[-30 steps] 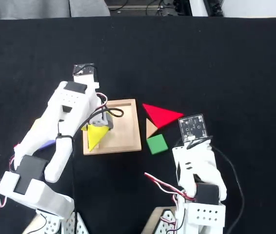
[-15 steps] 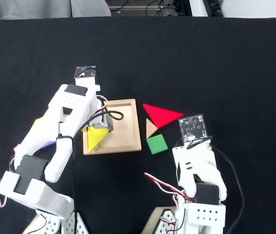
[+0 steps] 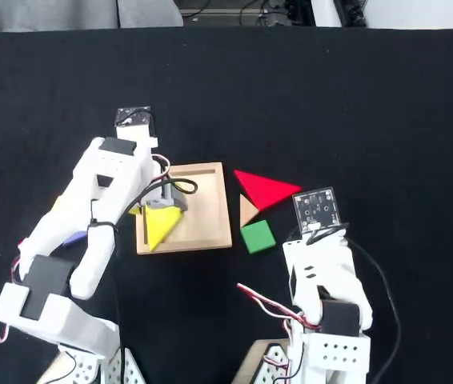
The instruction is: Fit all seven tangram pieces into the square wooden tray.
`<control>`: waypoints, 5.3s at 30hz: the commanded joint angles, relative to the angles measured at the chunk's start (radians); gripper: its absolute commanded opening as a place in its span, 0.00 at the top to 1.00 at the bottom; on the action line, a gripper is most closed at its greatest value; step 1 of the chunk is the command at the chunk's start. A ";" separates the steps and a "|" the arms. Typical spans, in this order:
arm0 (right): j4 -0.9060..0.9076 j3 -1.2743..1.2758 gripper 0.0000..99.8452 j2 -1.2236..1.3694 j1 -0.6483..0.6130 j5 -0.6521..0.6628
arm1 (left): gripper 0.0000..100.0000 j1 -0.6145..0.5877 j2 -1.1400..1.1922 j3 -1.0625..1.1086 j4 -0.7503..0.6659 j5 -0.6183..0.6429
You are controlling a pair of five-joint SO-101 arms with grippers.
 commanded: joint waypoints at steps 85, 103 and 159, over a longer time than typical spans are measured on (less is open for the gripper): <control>0.109 -0.186 0.82 -0.077 -0.089 0.161 | 0.95 -0.515 -1.241 0.926 -0.348 -0.318; 0.107 -0.745 0.82 0.466 -0.094 0.216 | 0.95 -0.407 -1.554 1.202 -0.411 -0.422; 0.133 -1.518 0.52 2.153 -0.302 0.758 | 0.95 -0.398 -1.901 1.291 -0.252 -0.431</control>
